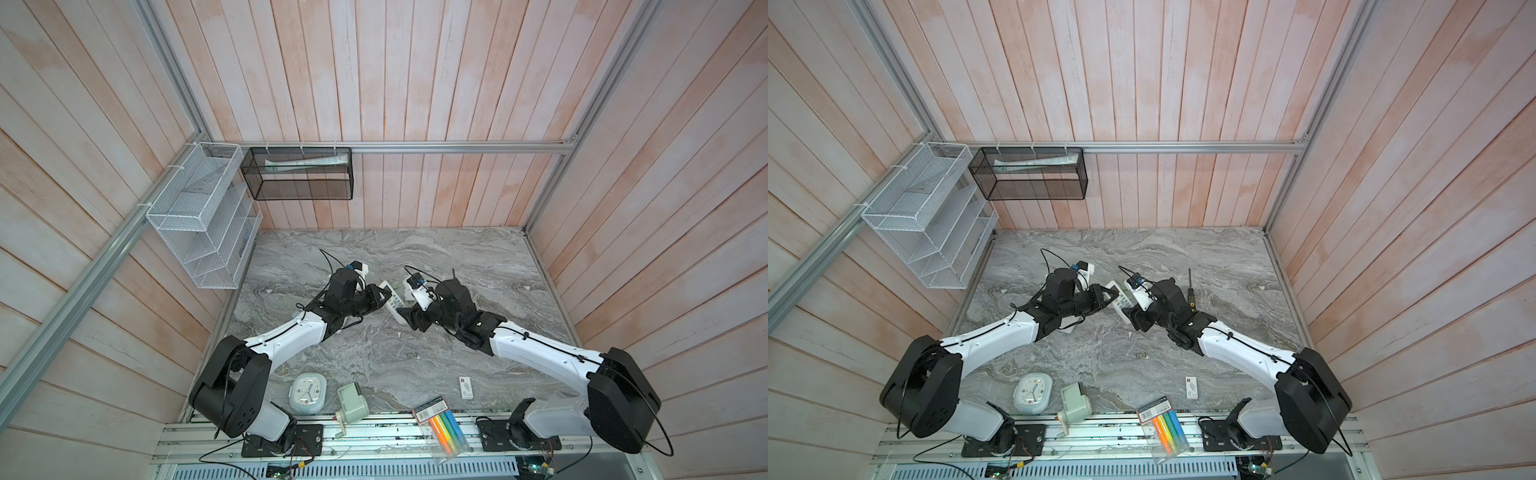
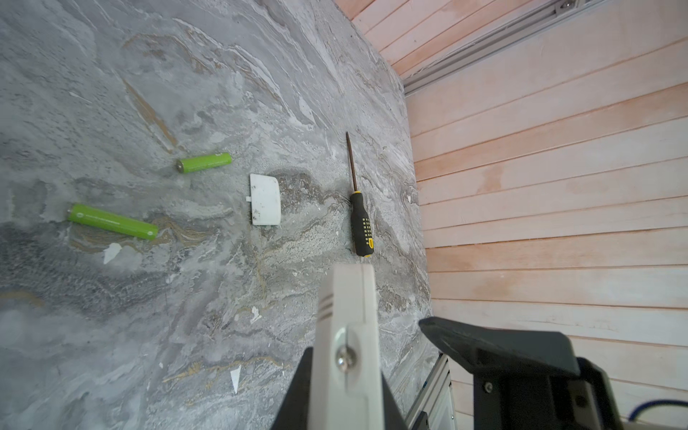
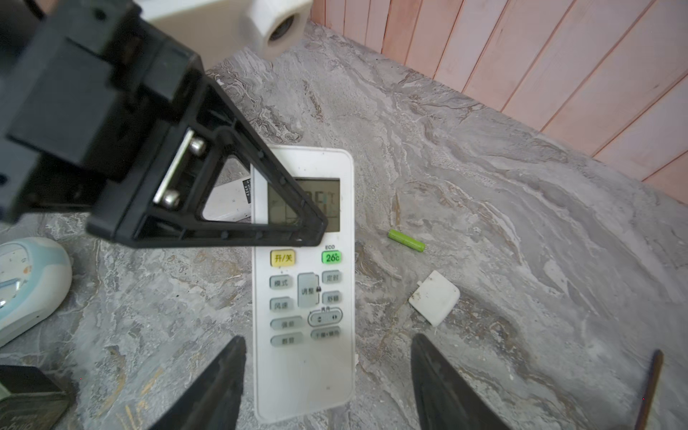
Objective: Unload the batteries from the remote control
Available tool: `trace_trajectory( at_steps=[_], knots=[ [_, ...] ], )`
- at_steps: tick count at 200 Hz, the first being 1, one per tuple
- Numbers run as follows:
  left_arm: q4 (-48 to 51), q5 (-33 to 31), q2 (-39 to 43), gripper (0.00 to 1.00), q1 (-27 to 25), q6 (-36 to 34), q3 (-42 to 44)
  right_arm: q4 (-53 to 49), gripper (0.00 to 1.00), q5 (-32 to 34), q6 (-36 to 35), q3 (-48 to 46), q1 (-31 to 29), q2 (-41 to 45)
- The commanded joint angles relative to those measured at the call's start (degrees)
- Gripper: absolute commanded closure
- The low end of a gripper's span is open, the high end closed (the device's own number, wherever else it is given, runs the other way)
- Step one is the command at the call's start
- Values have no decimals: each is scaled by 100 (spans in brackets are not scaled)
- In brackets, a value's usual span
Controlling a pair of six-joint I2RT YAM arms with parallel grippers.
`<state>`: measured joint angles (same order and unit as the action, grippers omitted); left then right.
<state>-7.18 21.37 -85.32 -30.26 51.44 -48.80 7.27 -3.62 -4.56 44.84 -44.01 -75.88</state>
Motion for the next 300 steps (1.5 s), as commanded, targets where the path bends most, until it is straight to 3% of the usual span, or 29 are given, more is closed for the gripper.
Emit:
trace_trajectory(
  at_steps=[1, 49, 86, 157, 202, 300],
  knots=[
    [-29, -462, 182, 89, 47, 338, -139, 468, 30, 607, -861, -361, -343, 197],
    [-95, -562, 208, 89, 44, 788, -185, 1946, 32, 2462, -2479, -998, -1469, -70],
    [-169, -430, 283, 89, 44, 990, -110, 2901, 36, 3607, -3185, -1003, -1832, -697],
    [-203, -123, 402, 89, 45, 1225, -18, 3681, 47, 4079, -3664, -966, -1869, -1265],
    [-354, 11, 418, 89, 46, 1408, 63, 4052, 67, 4252, -3830, -980, -1870, -1404],
    [-564, 269, 406, 88, 47, 1588, 153, 4432, 90, 4378, -4193, -1014, -1874, -1562]
  ],
)
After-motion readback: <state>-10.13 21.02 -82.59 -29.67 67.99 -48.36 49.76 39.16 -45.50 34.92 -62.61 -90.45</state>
